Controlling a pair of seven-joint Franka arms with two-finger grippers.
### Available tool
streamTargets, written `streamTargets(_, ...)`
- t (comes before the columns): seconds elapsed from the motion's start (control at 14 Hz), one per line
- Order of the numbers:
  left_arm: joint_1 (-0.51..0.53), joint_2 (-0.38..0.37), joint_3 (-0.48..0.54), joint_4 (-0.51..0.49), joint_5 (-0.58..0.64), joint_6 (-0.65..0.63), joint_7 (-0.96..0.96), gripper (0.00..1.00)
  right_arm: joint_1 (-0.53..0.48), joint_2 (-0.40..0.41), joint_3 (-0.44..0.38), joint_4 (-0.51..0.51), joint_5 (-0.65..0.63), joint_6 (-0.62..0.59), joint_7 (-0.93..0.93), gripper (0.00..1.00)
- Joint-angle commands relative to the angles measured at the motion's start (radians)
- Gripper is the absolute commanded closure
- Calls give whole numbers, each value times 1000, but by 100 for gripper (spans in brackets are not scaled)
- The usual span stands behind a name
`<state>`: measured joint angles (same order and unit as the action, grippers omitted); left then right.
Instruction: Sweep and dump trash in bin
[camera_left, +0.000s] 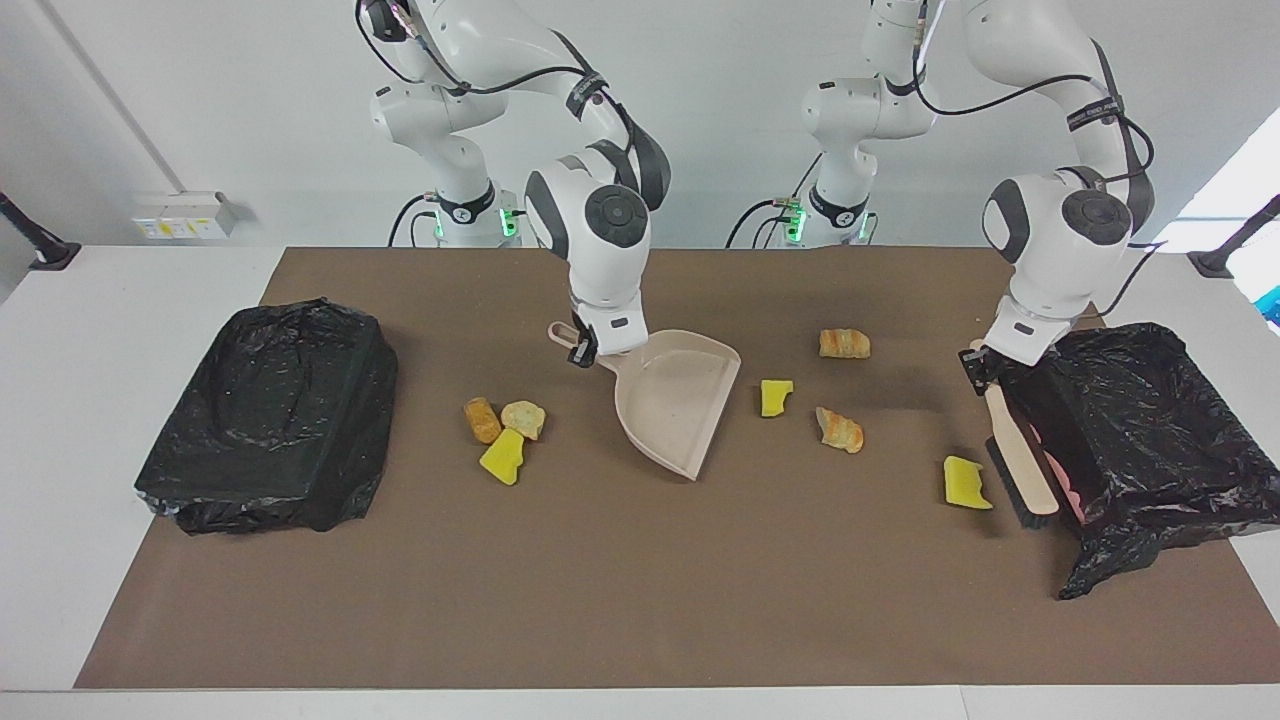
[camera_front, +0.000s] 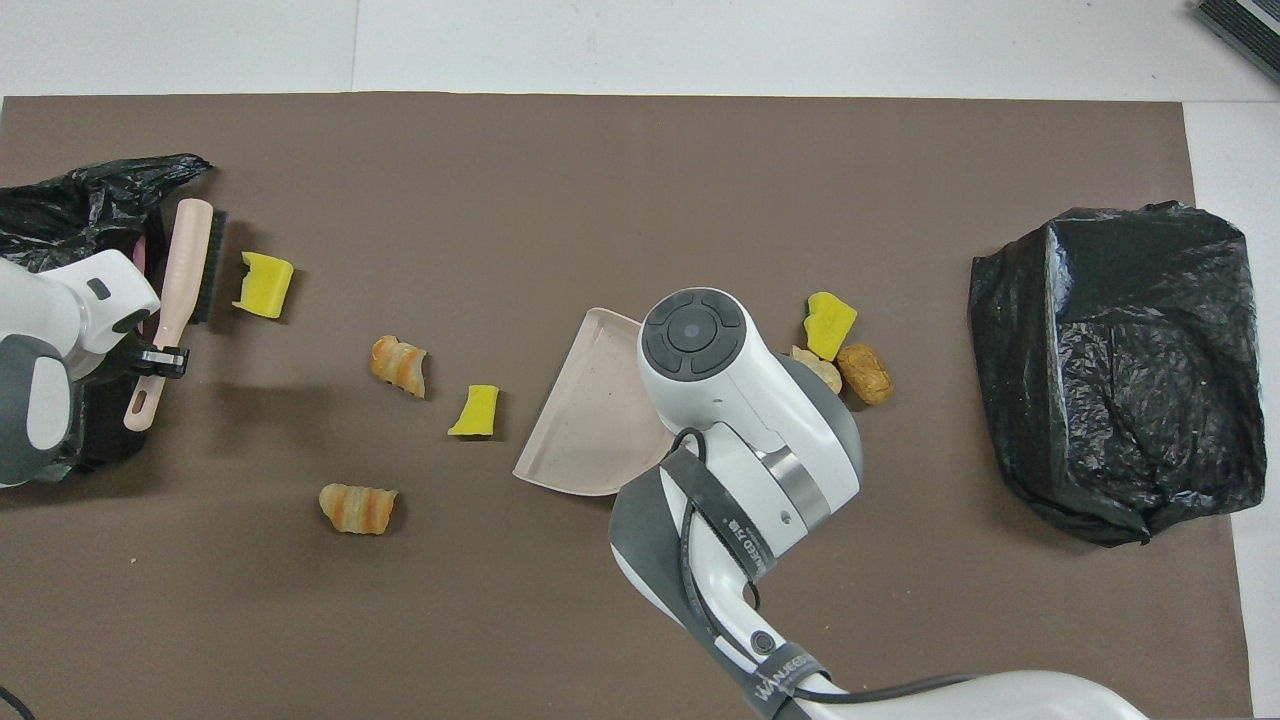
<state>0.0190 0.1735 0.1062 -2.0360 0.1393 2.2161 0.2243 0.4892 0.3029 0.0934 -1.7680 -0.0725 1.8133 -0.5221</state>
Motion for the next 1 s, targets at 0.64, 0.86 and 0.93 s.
streamTargets(0.64, -108, -111, -25, -208, 5, -36, -124, 100, 25, 1, 8, -21, -1, 60, 93, 100)
streamTargets(0.86, -165, -153, -26, -275, 3, -42, -226, 100, 25, 4, 8, -14, -1, 60, 94, 100)
streamTargets(0.93, -177, -161, -29, -288, -9, -53, -264, 100, 23, 4, 8, -13, -1, 58, 94, 100)
